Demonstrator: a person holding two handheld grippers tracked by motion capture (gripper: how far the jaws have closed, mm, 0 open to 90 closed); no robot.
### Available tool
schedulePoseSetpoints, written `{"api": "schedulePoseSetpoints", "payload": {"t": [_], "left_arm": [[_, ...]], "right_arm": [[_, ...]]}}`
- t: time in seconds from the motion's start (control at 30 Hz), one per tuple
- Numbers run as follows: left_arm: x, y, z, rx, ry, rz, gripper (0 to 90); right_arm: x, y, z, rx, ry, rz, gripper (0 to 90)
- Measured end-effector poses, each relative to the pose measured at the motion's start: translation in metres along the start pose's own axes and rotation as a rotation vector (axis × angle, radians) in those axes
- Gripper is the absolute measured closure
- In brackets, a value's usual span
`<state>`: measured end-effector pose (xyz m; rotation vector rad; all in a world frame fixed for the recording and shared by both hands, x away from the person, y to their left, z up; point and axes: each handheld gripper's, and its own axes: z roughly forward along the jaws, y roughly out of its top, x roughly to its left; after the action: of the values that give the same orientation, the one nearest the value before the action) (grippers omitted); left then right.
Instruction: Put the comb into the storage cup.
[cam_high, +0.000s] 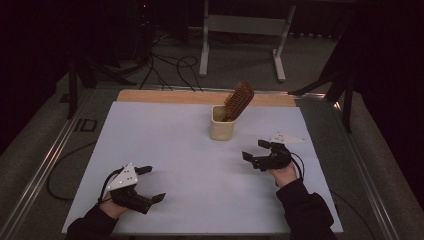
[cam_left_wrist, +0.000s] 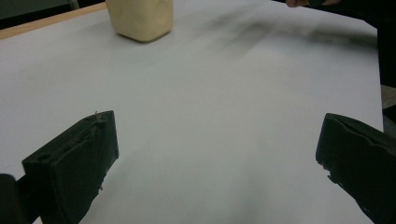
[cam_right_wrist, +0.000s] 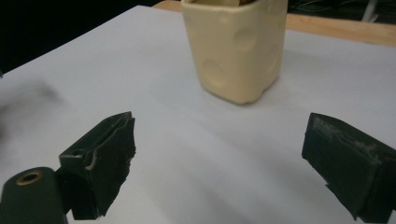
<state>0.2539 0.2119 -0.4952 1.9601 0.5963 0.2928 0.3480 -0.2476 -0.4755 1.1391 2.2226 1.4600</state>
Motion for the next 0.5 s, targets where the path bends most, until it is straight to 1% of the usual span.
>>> {"api": "schedulePoseSetpoints", "payload": {"t": [0.13,0.17,0.23,0.3,0.37,0.5], "left_arm": [[0.000,0.000,0.000,0.001,0.003,0.002,0.1],[0.000,0.000,0.000,0.001,0.001,0.002,0.1],[0.000,0.000,0.000,0.002,0.001,0.002,0.1],[0.000,-0.001,0.000,0.003,-0.001,0.000,0.1],[0.000,-0.001,0.000,0.004,-0.002,0.000,0.1],[0.000,0.000,0.000,0.003,-0.004,0.004,0.1]], "right_arm": [[0.005,-0.012,-0.010,0.008,-0.019,-0.023,9.3],[0.006,-0.014,-0.012,0.009,-0.017,-0.020,9.3],[0.007,-0.018,-0.017,0.001,-0.030,-0.023,9.3],[0.008,-0.022,-0.022,-0.005,-0.027,-0.023,9.3],[0.009,-0.026,-0.027,-0.009,-0.033,-0.024,9.3],[0.010,-0.033,-0.036,-0.009,-0.020,-0.014,9.3]]}}
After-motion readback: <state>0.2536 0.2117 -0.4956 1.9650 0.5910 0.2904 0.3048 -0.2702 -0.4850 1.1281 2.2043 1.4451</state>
